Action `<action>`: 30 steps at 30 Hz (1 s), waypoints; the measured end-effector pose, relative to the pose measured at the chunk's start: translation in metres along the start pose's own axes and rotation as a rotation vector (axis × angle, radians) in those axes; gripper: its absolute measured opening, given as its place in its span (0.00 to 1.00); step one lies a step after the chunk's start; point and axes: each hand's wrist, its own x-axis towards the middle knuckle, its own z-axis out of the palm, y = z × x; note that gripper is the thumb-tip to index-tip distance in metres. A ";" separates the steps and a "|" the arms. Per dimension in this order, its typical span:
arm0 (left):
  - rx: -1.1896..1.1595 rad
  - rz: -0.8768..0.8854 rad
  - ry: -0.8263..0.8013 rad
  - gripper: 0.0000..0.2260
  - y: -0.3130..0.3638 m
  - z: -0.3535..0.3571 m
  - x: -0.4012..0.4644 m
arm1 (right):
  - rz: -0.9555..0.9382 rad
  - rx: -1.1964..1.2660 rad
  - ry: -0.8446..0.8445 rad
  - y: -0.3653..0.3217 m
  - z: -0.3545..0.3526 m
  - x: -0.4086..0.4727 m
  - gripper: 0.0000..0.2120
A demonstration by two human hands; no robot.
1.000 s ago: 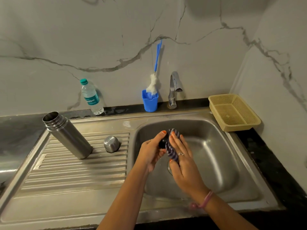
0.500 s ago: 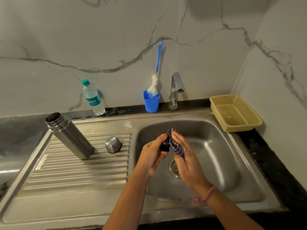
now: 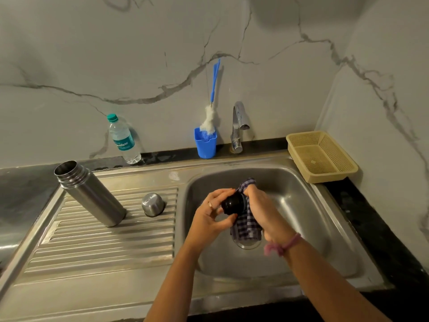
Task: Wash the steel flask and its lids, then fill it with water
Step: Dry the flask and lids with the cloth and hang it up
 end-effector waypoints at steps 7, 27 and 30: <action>-0.242 -0.117 0.170 0.22 0.016 0.018 0.000 | -0.366 0.062 0.040 0.022 0.006 -0.005 0.20; -1.149 -0.801 0.135 0.22 0.038 0.032 0.001 | -1.208 -0.620 -0.072 0.037 -0.045 0.011 0.22; -0.918 -0.637 0.193 0.17 0.046 0.036 -0.001 | -1.085 -0.412 0.086 0.034 -0.029 0.001 0.20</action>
